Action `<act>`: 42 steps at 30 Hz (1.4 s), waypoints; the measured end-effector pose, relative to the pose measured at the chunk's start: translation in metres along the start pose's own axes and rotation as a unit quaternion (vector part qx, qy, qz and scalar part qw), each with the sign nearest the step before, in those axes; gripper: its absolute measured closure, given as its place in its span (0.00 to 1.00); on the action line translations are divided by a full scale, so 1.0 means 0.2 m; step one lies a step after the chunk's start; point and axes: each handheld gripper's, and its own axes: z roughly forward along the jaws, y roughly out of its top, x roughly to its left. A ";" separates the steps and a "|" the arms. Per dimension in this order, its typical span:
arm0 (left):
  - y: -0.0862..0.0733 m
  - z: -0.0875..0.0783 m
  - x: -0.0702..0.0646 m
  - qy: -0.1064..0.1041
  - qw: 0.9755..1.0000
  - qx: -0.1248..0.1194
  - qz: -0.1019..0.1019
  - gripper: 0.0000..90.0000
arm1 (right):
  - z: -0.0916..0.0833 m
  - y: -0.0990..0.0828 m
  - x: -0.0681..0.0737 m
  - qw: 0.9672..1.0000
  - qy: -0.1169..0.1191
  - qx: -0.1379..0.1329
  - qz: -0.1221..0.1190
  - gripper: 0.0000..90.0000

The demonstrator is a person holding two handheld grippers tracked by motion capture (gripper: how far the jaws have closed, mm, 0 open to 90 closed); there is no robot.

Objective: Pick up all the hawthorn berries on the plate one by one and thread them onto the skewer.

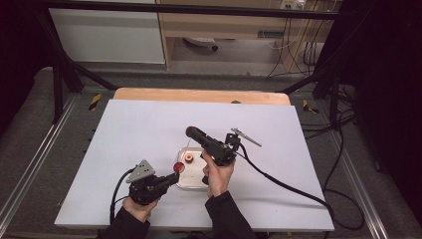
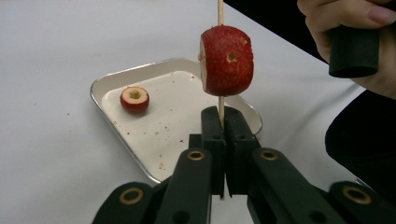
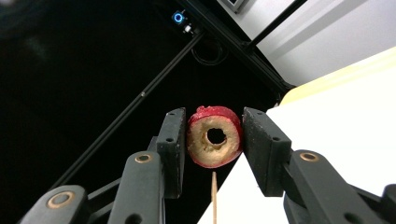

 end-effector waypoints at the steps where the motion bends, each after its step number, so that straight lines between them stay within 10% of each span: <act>1: 0.00 0.00 0.00 0.001 1.000 -0.001 0.000 0.98 | 0.00 0.00 0.00 1.000 0.001 -0.001 0.005 0.68; 42: 0.00 0.02 -0.02 0.003 0.999 -0.020 -0.034 0.98 | 0.01 -0.06 -0.02 0.999 0.019 -0.023 0.023 0.68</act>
